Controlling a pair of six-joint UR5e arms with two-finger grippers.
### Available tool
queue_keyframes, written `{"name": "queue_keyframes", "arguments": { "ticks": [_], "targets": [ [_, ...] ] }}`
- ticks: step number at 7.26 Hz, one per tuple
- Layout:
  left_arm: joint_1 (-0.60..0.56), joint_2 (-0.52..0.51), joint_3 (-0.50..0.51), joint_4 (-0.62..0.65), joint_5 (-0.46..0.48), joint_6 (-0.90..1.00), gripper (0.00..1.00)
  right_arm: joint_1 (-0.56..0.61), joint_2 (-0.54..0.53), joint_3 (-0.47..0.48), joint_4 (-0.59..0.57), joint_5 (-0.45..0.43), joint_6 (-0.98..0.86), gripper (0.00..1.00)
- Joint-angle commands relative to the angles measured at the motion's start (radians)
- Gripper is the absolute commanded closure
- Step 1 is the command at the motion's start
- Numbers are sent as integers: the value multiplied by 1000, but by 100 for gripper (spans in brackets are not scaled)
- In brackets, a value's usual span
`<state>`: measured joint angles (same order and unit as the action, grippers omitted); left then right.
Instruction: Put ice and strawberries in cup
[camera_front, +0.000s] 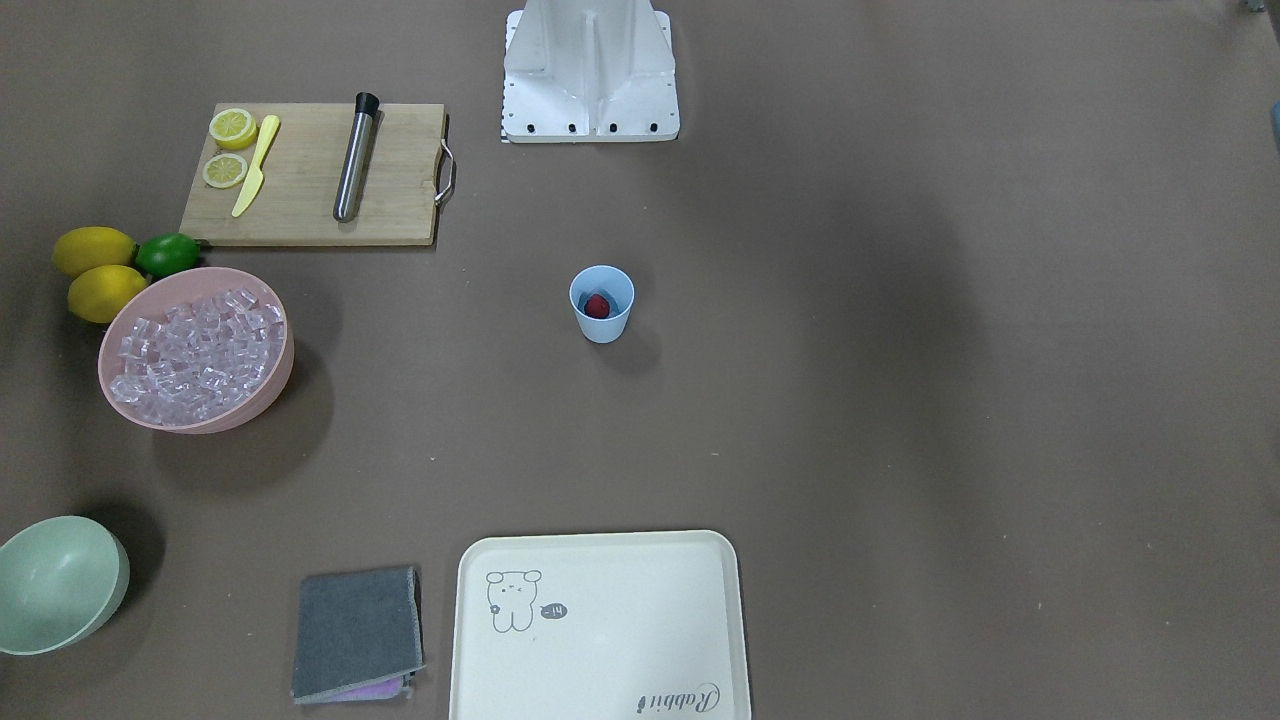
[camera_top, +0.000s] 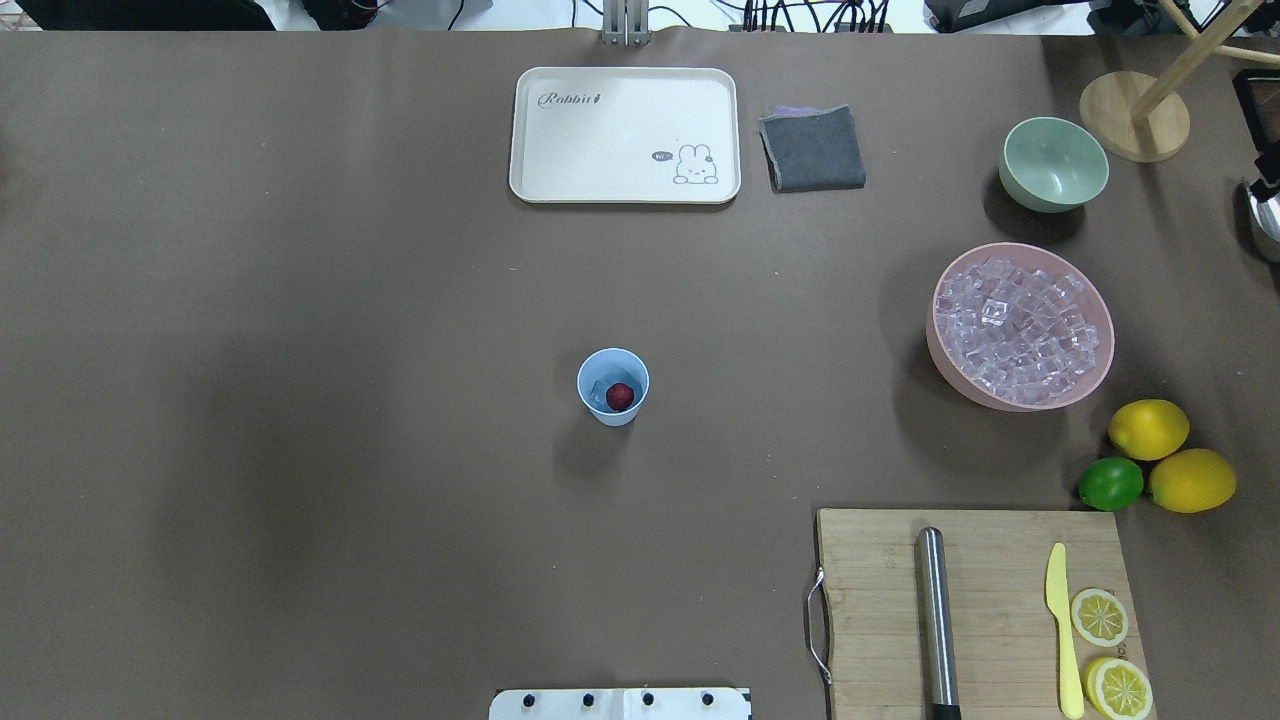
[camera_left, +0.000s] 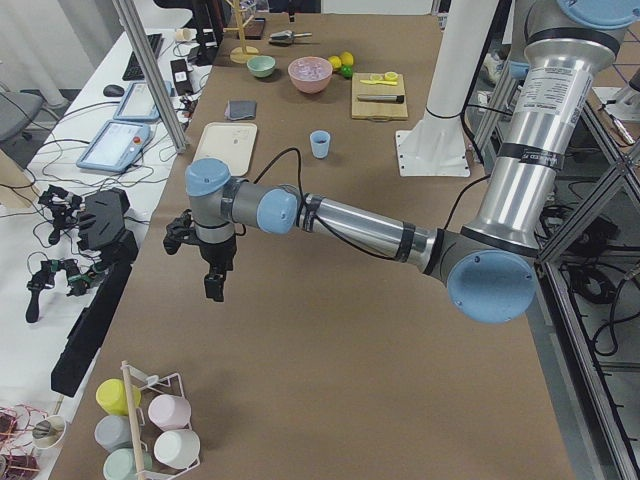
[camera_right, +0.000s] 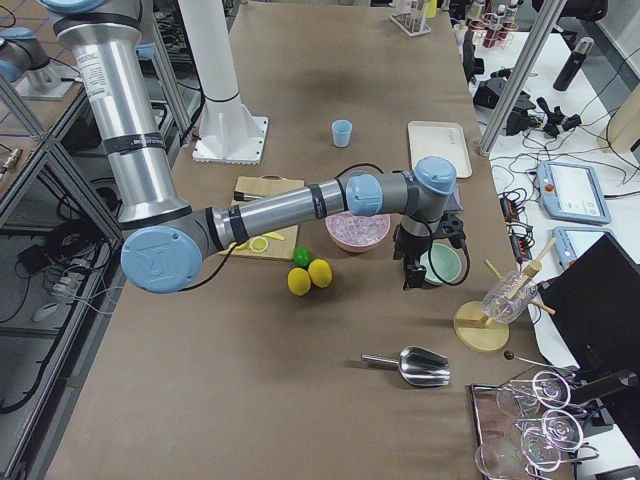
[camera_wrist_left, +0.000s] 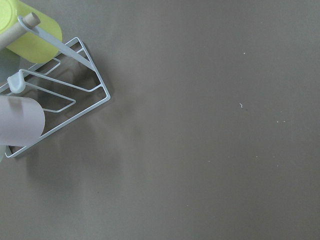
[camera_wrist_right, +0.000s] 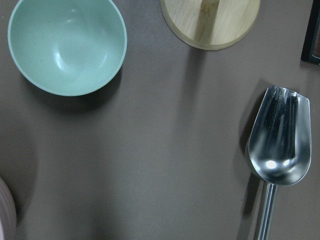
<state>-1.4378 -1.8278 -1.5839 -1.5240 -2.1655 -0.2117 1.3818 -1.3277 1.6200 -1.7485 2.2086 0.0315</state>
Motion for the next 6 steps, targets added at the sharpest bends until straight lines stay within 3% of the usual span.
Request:
{"name": "queue_keyframes", "arguments": {
  "ticks": [1, 6],
  "targets": [
    [-3, 1, 1, 7, 6, -2, 3, 2, -22, 24, 1, 8, 1, 0],
    [-23, 32, 53, 2, 6, 2, 2, 25, -39, 73, 1, 3, 1, 0]
  ]
}}
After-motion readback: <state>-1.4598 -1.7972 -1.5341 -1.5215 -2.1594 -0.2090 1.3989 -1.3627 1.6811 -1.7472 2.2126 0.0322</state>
